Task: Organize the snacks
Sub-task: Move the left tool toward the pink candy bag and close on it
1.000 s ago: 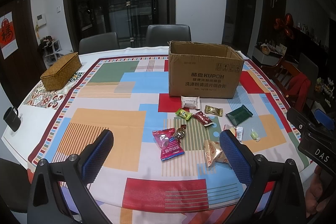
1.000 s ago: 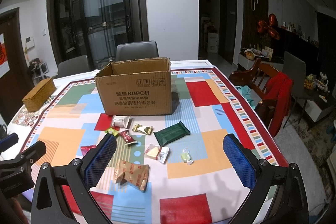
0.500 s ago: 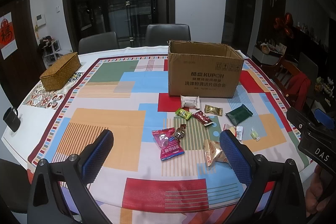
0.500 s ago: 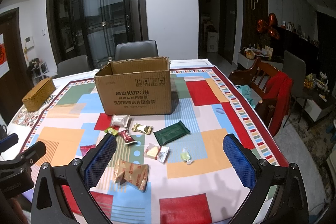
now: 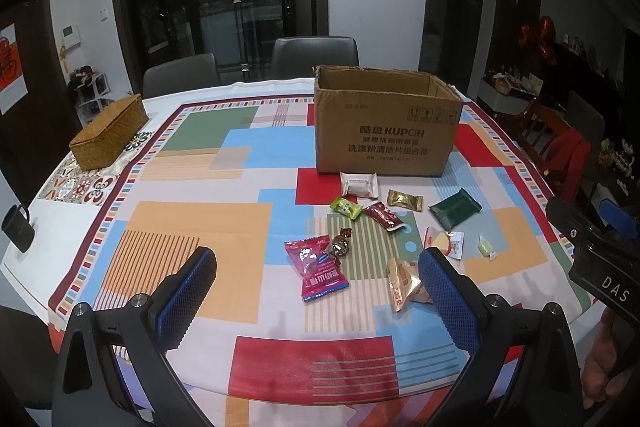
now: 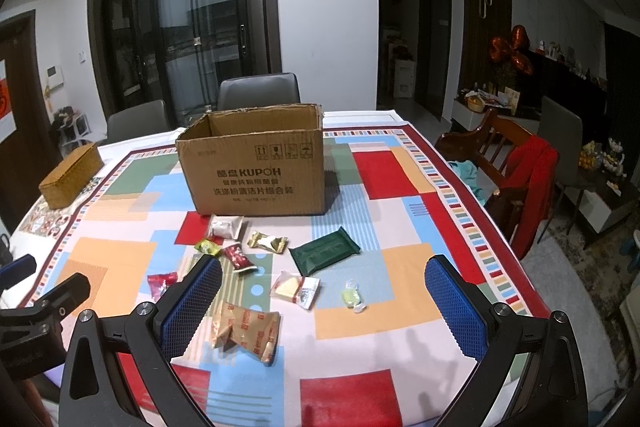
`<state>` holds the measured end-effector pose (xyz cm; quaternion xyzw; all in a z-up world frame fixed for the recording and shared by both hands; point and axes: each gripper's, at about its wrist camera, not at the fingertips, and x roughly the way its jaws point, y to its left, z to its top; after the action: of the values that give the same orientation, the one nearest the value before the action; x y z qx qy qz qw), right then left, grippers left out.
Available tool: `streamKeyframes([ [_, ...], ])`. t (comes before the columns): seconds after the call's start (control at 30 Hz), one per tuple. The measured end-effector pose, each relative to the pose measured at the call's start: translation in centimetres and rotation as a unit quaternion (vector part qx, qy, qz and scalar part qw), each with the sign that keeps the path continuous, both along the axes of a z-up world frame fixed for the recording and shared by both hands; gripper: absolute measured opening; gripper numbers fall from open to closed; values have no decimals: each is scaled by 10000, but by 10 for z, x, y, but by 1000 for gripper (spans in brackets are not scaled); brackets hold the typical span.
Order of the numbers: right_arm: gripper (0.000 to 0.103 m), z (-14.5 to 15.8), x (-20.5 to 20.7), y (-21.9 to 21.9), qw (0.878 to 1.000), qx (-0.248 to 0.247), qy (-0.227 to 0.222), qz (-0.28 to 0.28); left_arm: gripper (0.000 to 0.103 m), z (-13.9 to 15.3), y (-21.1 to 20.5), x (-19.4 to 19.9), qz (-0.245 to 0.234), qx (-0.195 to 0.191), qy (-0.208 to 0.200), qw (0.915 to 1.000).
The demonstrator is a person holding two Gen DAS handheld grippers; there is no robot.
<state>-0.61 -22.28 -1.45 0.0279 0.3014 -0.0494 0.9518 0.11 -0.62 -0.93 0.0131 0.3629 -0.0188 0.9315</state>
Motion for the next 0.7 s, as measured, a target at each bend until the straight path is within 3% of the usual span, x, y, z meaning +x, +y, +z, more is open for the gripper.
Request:
streamKeyframes([
  [0.7, 103, -33, 30, 2, 9990, -117, 423, -102, 103, -35, -8, 39, 15, 91, 389, 9992],
])
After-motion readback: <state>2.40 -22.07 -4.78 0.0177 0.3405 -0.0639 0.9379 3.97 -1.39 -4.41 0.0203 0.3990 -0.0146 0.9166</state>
